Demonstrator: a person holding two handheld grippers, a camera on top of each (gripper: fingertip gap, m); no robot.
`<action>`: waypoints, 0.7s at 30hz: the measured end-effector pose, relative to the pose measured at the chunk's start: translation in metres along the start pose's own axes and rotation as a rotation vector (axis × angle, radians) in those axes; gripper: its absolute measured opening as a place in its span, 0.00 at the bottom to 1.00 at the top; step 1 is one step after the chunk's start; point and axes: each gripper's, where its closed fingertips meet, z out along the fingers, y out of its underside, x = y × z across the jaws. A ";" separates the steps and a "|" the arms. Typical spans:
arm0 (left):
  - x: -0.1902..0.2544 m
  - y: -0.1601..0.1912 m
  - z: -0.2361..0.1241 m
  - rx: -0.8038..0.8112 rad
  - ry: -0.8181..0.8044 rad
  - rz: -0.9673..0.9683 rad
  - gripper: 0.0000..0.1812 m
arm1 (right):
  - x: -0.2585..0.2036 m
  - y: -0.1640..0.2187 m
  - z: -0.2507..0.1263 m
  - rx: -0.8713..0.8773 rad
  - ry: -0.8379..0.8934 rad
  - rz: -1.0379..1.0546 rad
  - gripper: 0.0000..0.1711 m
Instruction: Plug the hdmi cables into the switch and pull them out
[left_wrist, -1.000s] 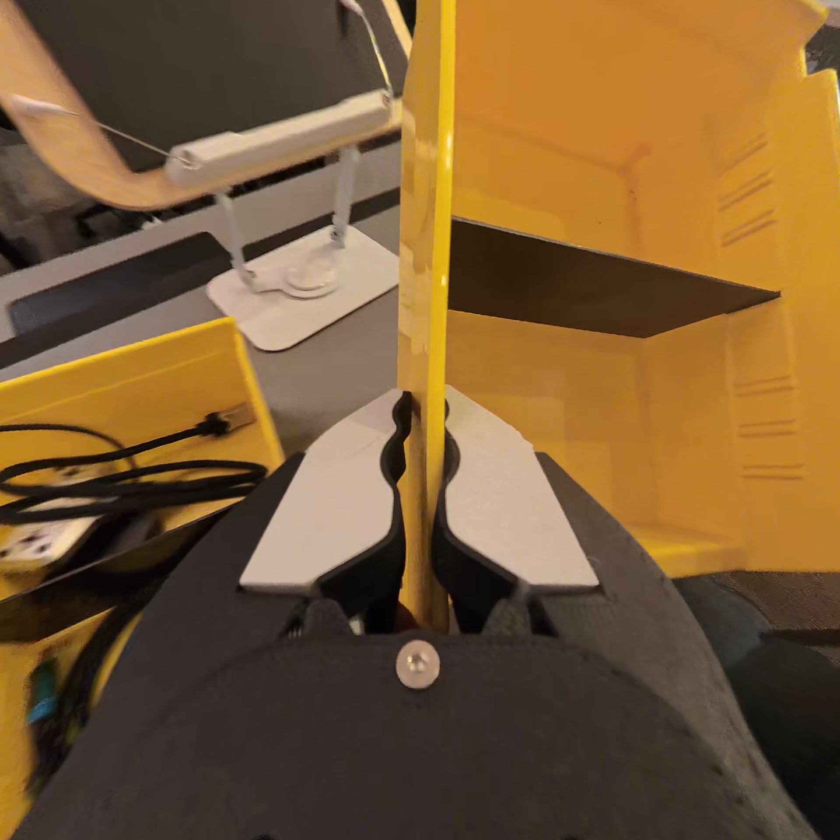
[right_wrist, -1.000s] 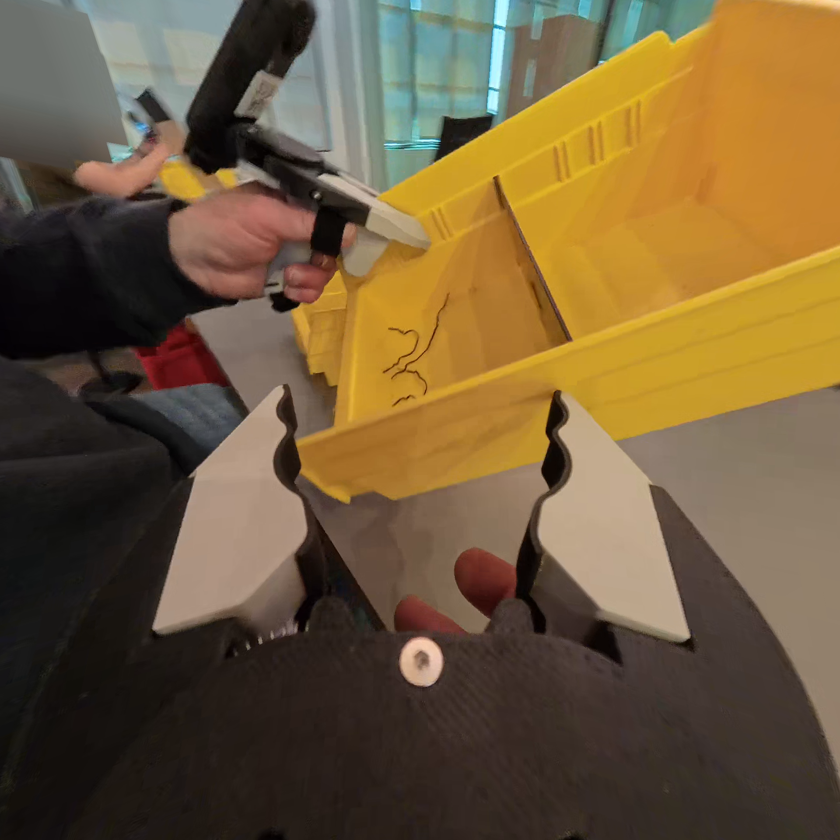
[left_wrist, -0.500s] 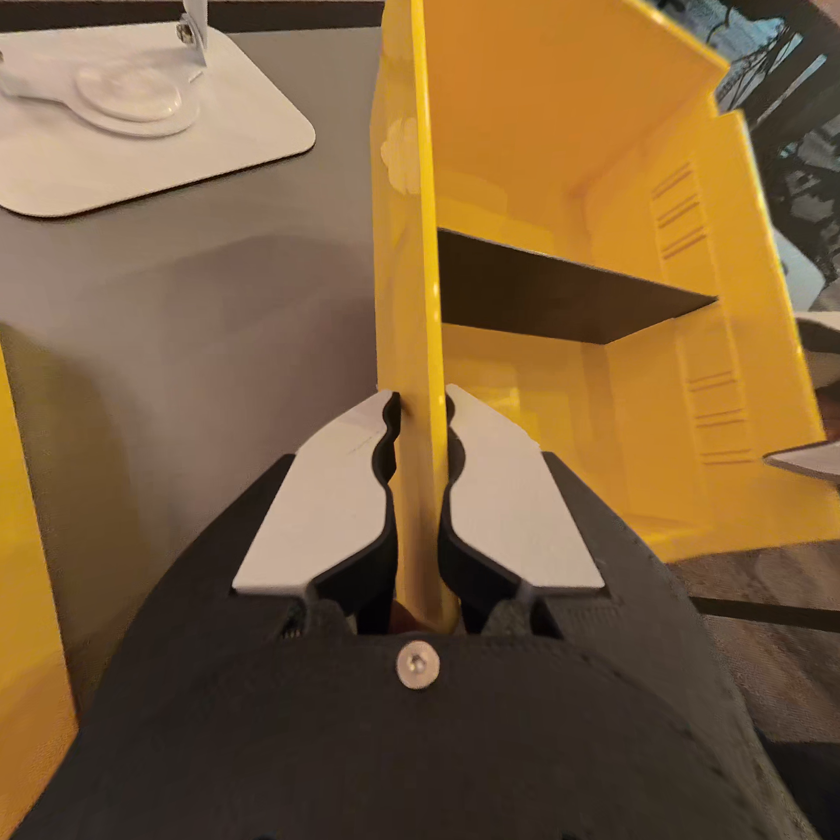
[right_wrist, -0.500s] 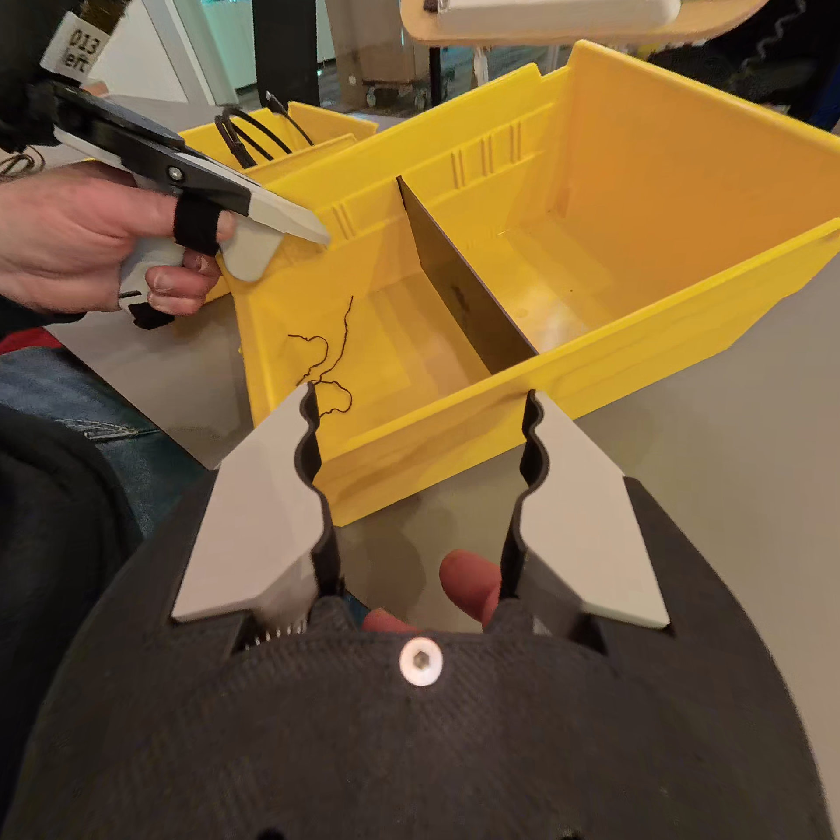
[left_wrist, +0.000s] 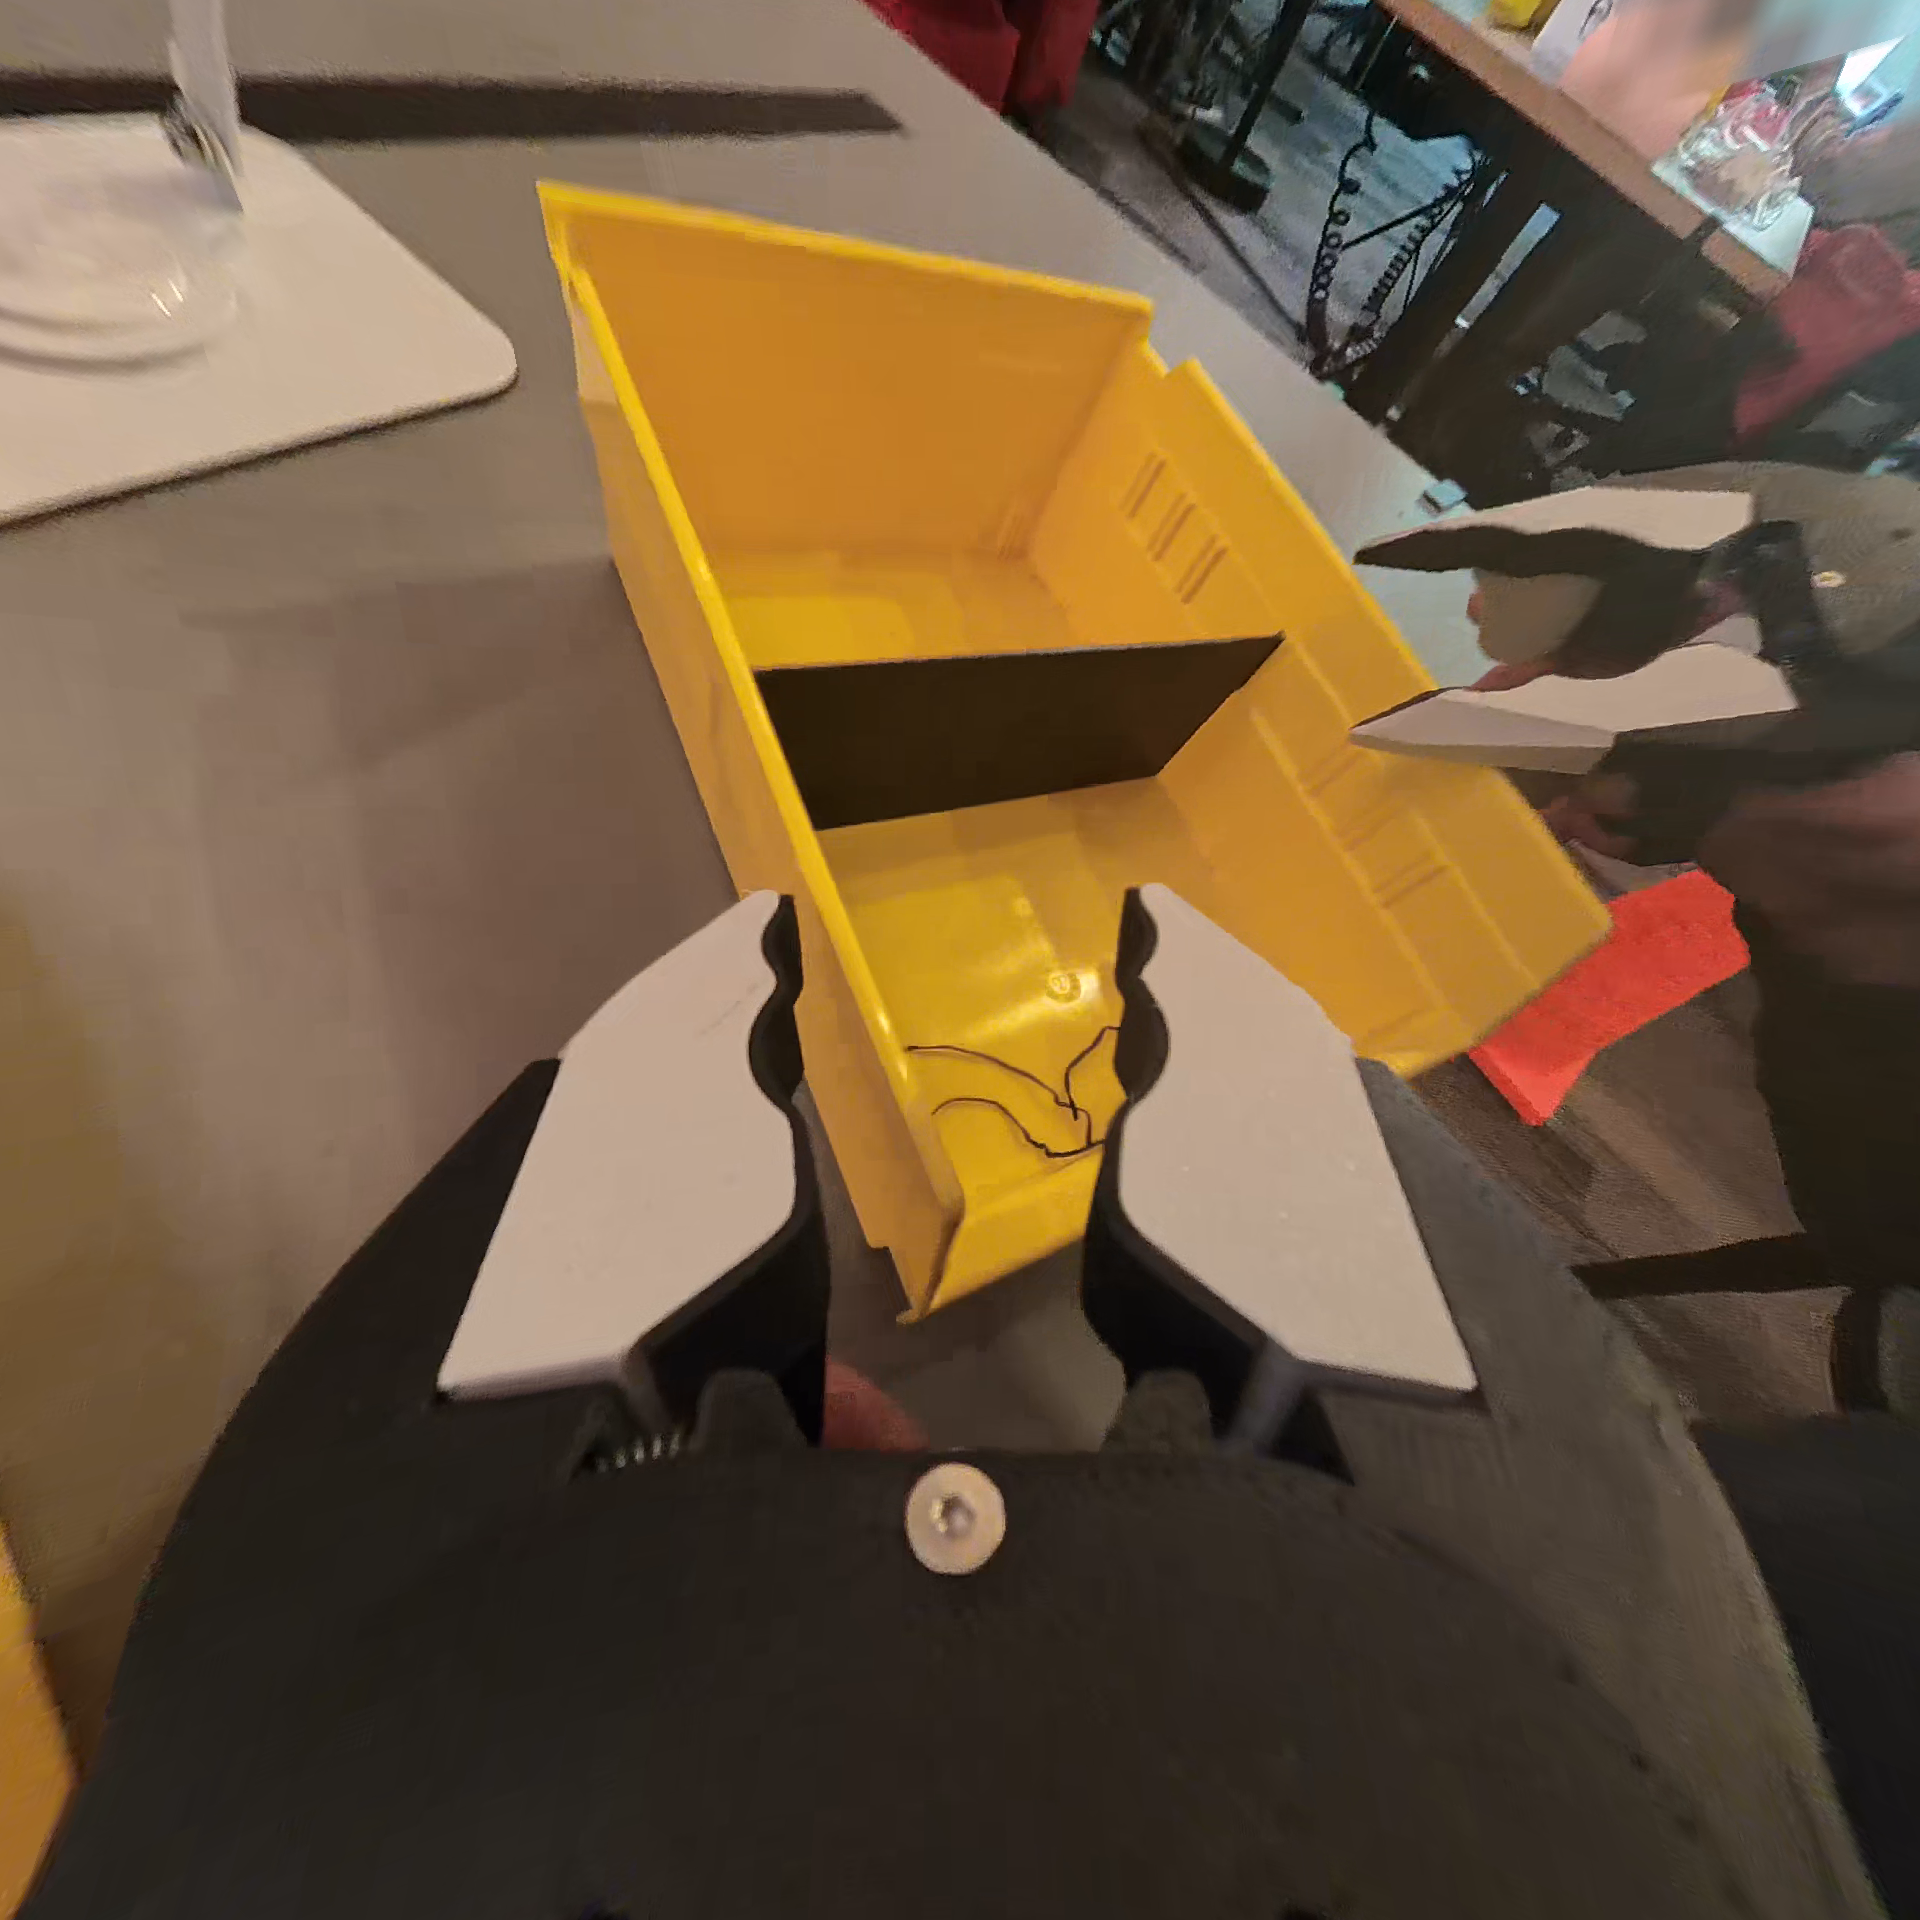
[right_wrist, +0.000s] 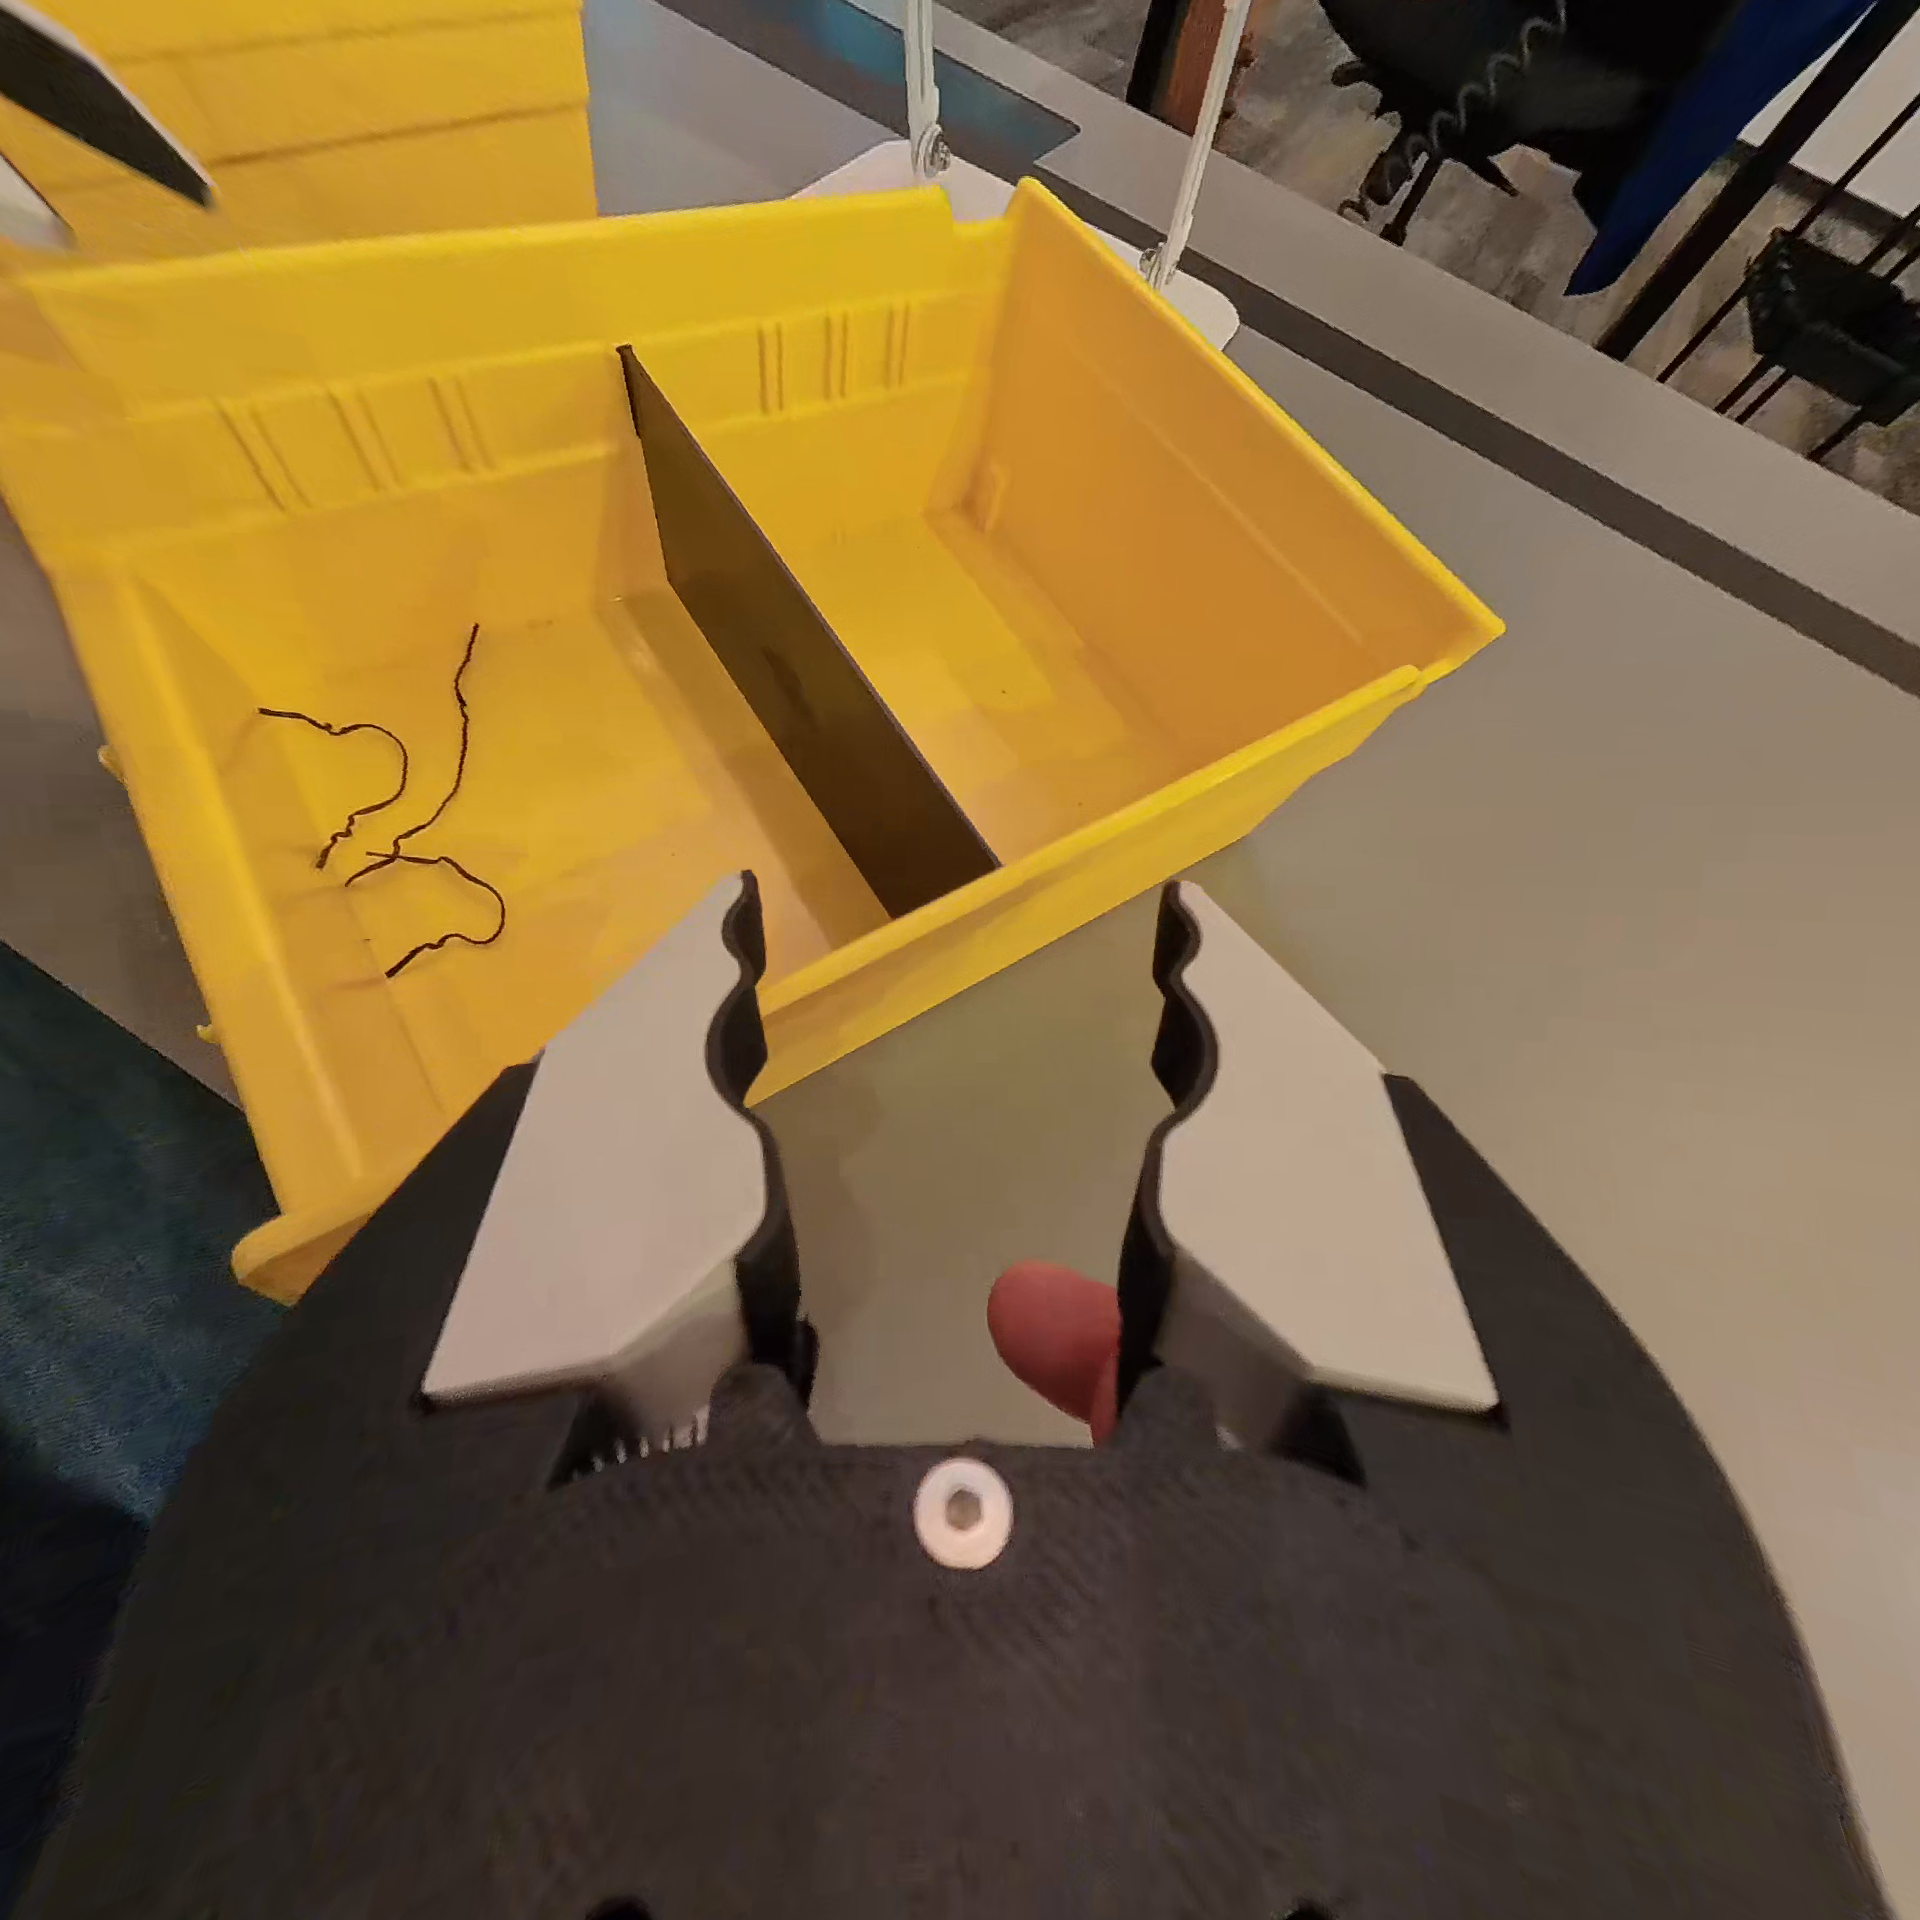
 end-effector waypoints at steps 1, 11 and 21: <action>0.001 -0.007 -0.010 0.023 -0.011 0.026 0.32 | -0.001 -0.001 -0.001 0.000 0.005 -0.004 0.46; -0.165 -0.062 -0.180 0.111 -0.771 0.357 0.38 | -0.030 -0.007 -0.018 -0.001 0.049 -0.071 0.61; -0.299 0.037 -0.243 -0.172 -0.951 0.164 0.44 | -0.054 -0.005 -0.015 -0.034 0.000 -0.077 0.68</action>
